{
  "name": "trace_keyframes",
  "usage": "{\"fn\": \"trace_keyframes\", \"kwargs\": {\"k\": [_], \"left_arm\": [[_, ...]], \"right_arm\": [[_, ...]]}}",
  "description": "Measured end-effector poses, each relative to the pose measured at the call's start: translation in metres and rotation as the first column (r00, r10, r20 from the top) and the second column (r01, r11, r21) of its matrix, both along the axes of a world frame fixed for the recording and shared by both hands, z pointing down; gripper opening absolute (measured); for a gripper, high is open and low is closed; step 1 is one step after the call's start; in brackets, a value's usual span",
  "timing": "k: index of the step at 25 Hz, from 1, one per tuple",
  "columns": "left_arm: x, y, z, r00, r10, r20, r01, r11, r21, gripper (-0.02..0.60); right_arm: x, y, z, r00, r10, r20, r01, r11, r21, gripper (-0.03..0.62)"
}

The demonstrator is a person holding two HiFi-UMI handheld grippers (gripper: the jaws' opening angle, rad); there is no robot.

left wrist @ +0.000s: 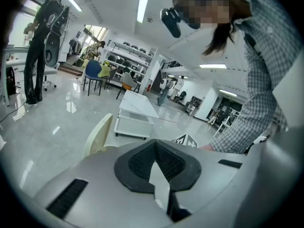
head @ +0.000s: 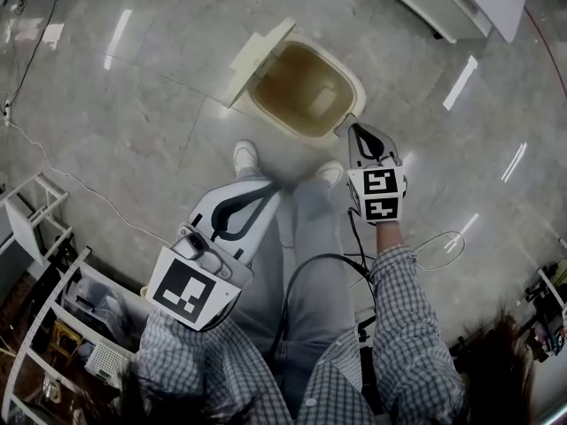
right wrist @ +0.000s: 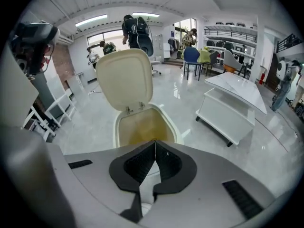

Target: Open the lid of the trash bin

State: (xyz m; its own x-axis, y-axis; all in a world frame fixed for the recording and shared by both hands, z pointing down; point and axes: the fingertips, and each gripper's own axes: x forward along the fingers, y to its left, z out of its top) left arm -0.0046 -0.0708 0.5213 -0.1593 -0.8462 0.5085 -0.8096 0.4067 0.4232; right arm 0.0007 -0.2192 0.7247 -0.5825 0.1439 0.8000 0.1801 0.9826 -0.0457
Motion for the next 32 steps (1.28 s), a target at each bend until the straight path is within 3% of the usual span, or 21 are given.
{"fn": "trace_keyframes", "kwargs": {"k": [6,12,25,30,32], "left_arm": [[-0.007,-0.007,-0.042,0.996,0.051,0.072,-0.052,0.999,0.011,0.005],[-0.021,-0.005,-0.085,0.994,0.028,0.106,-0.032,0.999,0.040,0.005],[-0.042,0.012,-0.182,0.979,-0.028,0.200,0.009,0.995,0.094,0.005],[-0.048,0.023,-0.230,0.963,-0.067,0.260,0.029,0.989,0.147,0.005],[-0.046,0.033,-0.244,0.963,-0.065,0.262,0.031,0.991,0.129,0.005]], "right_arm": [[0.005,0.000,-0.049,0.999,0.010,0.049,-0.011,1.000,0.010,0.020],[-0.005,0.001,-0.111,0.990,0.026,0.136,-0.028,1.000,0.009,0.020],[-0.028,-0.002,-0.252,0.932,0.088,0.351,-0.095,0.995,0.003,0.020],[-0.020,0.009,-0.311,0.914,0.064,0.400,-0.079,0.997,0.021,0.020],[-0.016,0.017,-0.336,0.906,0.043,0.420,-0.062,0.998,0.032,0.020]]}}
